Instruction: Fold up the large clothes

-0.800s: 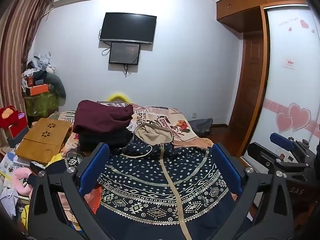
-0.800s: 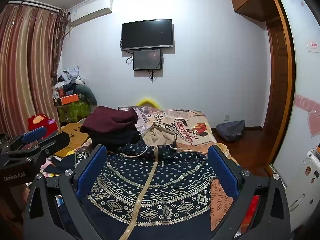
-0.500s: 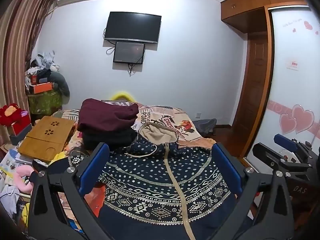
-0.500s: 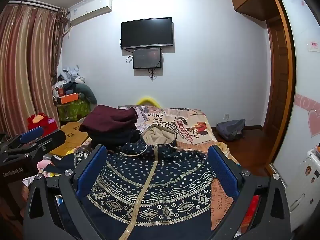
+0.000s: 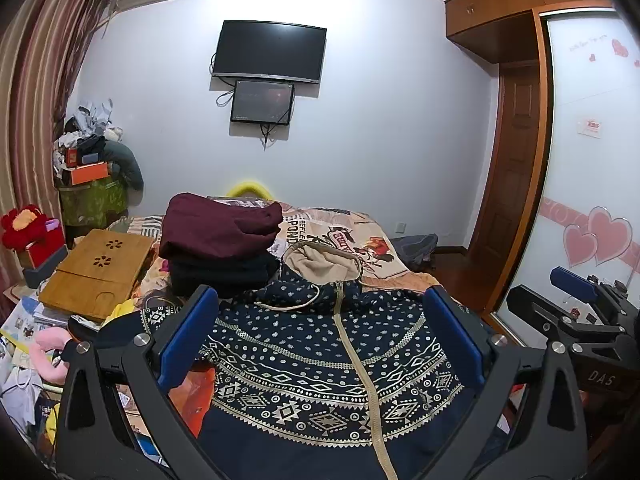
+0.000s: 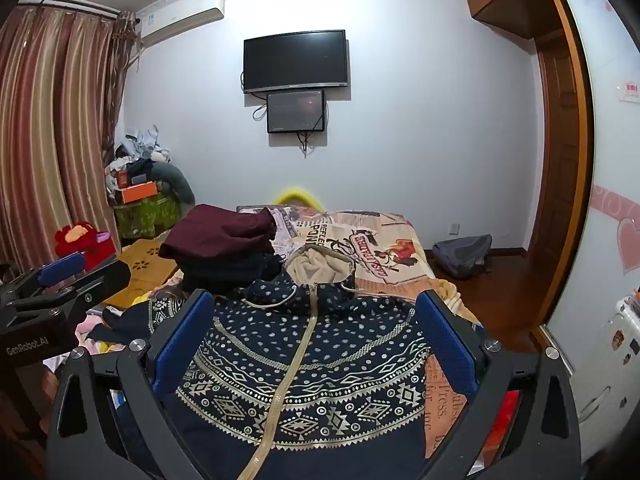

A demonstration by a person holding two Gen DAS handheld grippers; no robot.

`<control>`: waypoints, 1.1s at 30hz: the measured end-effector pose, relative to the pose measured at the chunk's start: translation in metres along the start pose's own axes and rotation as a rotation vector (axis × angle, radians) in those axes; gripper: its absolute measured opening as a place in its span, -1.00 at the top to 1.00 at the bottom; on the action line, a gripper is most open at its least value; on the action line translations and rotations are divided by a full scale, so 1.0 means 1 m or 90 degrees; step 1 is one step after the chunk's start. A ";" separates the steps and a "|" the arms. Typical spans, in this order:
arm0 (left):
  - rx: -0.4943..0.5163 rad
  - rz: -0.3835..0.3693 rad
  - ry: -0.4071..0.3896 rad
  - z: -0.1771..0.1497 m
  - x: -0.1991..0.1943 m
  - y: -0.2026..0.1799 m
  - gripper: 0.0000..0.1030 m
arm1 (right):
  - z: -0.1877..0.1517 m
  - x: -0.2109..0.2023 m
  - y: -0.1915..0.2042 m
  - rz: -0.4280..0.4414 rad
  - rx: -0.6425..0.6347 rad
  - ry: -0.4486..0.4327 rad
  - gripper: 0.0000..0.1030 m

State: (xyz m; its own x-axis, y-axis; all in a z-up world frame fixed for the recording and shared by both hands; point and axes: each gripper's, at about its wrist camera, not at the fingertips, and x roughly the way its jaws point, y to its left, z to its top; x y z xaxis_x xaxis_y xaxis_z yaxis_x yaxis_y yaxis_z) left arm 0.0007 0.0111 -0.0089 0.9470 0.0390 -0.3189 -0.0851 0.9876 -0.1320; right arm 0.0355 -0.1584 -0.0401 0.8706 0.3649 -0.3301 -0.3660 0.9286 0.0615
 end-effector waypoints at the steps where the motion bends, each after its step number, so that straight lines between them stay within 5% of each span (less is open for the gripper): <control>1: -0.002 0.000 0.000 -0.002 0.000 0.001 -1.00 | -0.001 0.001 0.000 0.000 0.000 0.000 -0.94; 33: -0.003 0.002 0.007 0.000 0.003 0.003 -1.00 | -0.003 0.003 0.000 -0.002 0.002 0.008 -0.94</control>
State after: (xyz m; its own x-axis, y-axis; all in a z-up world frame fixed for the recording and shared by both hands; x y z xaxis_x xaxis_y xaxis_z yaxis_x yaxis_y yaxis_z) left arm 0.0031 0.0139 -0.0106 0.9433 0.0404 -0.3295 -0.0895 0.9868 -0.1351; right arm 0.0373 -0.1575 -0.0436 0.8674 0.3616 -0.3419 -0.3626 0.9298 0.0636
